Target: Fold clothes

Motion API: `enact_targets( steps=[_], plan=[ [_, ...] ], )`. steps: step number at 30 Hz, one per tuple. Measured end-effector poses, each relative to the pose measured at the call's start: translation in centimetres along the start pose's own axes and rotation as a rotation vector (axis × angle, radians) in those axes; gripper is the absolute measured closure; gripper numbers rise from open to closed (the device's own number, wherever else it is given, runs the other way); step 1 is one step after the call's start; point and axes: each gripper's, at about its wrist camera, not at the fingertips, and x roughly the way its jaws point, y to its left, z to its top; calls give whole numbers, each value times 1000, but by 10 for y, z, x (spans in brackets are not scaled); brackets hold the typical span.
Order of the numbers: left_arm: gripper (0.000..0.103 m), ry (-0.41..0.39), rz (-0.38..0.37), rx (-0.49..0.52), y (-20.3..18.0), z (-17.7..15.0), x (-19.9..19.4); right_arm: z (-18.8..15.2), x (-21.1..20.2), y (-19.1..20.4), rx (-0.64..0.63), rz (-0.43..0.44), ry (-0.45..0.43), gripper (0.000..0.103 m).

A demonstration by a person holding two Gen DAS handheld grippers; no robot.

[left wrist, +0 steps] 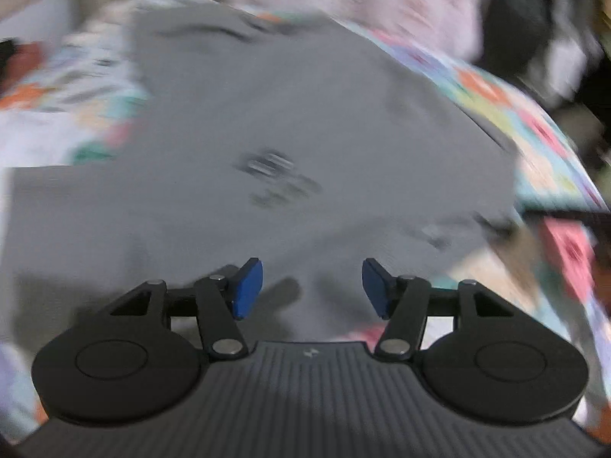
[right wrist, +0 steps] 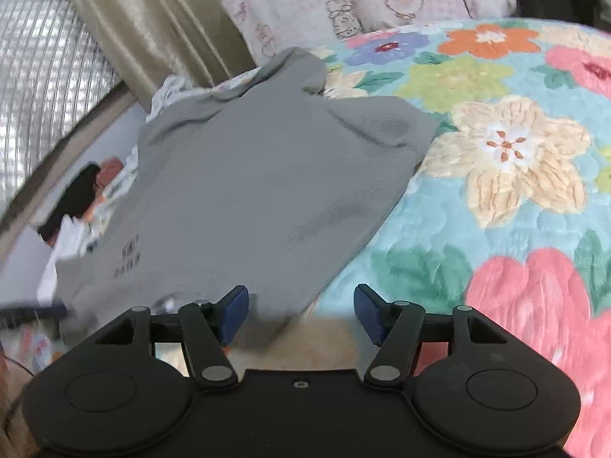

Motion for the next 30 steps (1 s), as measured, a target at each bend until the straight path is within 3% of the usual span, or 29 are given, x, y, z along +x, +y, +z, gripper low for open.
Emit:
enact_targets(
  steps=[4,9,12,13,14,15,16,17,21,24,25,27,30],
  plan=[
    [33,75,-74,65,-24,-5,24,28,9,-30,150,101,4,35],
    [18,156,12,155,-35,-1,65,57,34,-54,274,139,20,30],
    [16,148,56,155,-39,0,79,74,55,-65,326,163,15,30],
    [22,131,74,163,-41,1,80,82,63,-69,351,179,6,30],
    [53,121,80,168,-43,3,80,89,67,-72,372,179,-11,30],
    [82,119,68,167,-45,6,79,97,70,-73,380,180,-36,39],
    [86,121,59,156,-46,9,77,107,71,-71,362,150,-80,55],
    [91,126,51,132,-45,13,72,115,69,-66,334,122,-113,93],
    [92,89,-75,46,-47,25,31,132,13,-10,127,31,-331,94],
    [92,92,-94,22,-48,24,17,120,-21,76,-324,-200,-454,94],
    [92,109,-91,3,-45,21,21,110,-15,104,-485,-237,-436,94],
    [92,144,-101,-47,-37,15,35,92,4,138,-640,-172,-320,93],
    [91,174,-118,-98,-28,5,50,55,35,163,-731,-40,-78,89]
  ],
)
